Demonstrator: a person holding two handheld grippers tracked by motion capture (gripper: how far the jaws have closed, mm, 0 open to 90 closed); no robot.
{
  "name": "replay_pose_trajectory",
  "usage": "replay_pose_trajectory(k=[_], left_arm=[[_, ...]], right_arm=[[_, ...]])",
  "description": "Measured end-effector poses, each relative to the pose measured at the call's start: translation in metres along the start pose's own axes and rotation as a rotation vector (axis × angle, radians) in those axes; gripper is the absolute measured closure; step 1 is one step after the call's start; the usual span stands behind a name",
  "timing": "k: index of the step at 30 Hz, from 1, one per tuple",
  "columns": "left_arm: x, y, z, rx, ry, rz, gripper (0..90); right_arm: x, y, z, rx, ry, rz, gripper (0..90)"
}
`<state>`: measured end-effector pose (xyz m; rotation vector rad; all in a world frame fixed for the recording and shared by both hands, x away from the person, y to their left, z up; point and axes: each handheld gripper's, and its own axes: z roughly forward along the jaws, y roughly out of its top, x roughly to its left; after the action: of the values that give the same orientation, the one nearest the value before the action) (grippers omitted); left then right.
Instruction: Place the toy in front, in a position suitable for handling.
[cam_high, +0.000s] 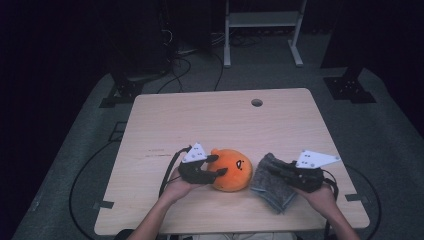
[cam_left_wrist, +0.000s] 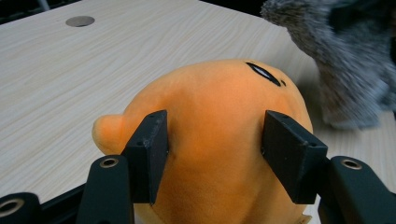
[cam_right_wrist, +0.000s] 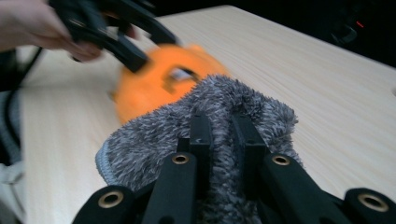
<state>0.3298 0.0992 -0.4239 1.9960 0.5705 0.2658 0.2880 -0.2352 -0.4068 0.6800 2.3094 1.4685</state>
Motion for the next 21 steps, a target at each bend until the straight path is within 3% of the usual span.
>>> replay_pose_trajectory(k=[1,2,5,8,9,15,16,17,21], left_arm=[[0.0,0.0,0.0,0.0,0.0,0.0,41.6],[-0.004,0.0,0.003,-0.006,0.001,-0.006,42.1],[-0.007,0.0,0.006,-0.011,0.0,-0.011,42.5],[-0.006,-0.001,0.006,-0.005,0.003,-0.009,43.2],[-0.004,-0.003,0.004,-0.003,0.006,-0.021,43.6],[-0.002,-0.007,0.001,-0.006,0.005,-0.037,43.9],[-0.002,-0.007,0.001,-0.006,0.005,-0.037,44.2],[-0.003,-0.007,0.002,-0.007,0.009,-0.037,44.3],[-0.005,-0.007,0.004,-0.009,0.019,-0.042,44.3]], right_arm=[[0.0,0.0,0.0,0.0,0.0,0.0,80.0],[0.009,0.006,0.011,-0.002,0.023,-0.03,80.0],[0.016,0.009,0.03,0.008,0.054,-0.051,79.9],[0.019,0.009,0.043,0.019,0.054,-0.063,79.8],[0.02,0.007,0.05,0.04,0.028,-0.09,80.1],[0.003,-0.01,0.044,0.112,-0.075,-0.041,80.2],[0.003,-0.01,0.044,0.112,-0.075,-0.041,80.2],[0.002,-0.014,0.038,0.089,-0.055,-0.009,80.1],[0.015,-0.003,0.037,0.014,0.016,-0.045,80.0]])
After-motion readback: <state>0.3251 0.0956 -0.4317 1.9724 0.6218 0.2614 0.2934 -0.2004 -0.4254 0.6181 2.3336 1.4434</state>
